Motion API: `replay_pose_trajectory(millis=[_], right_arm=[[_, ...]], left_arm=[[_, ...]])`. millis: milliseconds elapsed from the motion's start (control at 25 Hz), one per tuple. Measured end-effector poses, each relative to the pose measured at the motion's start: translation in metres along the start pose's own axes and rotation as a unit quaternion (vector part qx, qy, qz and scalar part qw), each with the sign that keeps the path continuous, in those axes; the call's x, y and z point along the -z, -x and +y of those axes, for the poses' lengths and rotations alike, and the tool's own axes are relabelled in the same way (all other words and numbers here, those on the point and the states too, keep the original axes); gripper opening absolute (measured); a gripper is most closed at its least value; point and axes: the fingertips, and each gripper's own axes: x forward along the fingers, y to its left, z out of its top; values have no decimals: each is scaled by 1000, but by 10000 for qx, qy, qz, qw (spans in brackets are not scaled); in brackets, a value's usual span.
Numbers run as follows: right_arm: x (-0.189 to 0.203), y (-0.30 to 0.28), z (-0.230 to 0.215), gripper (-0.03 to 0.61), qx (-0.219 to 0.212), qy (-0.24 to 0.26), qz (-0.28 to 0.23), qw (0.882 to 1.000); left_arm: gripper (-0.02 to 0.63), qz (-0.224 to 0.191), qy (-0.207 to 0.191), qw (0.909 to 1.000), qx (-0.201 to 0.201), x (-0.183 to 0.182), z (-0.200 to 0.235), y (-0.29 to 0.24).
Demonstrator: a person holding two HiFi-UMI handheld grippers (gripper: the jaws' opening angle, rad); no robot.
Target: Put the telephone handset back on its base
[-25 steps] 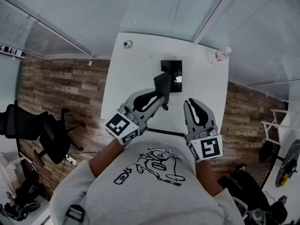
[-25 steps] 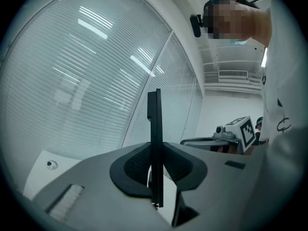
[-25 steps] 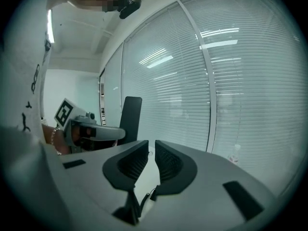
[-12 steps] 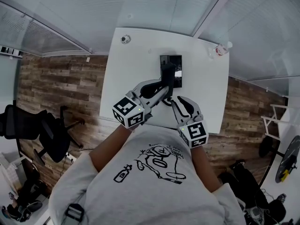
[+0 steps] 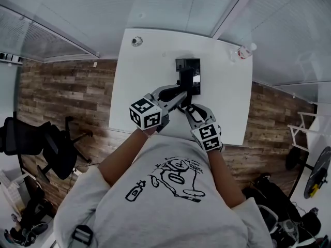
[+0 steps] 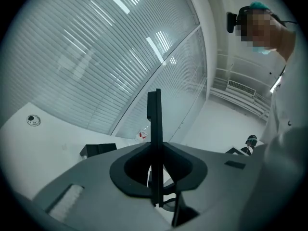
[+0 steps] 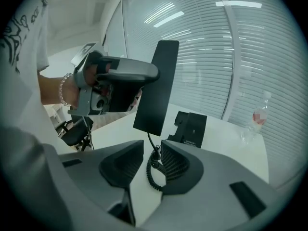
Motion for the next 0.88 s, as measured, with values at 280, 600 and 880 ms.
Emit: replay_pose_trajectory(millis=[280,600,880], right_arm=[[29,-18,-9,77,58,27,214,9998],[42,-23,-7,20,4,75,395,9992],[58,-28,-10,13,-88,85,570,9983]], left_arm=[[67,131,490,9986,145,22,22,-10],[69,216,931,9950,290,37,40,-22],[69,493,1312,9889,500,57,56,-36]])
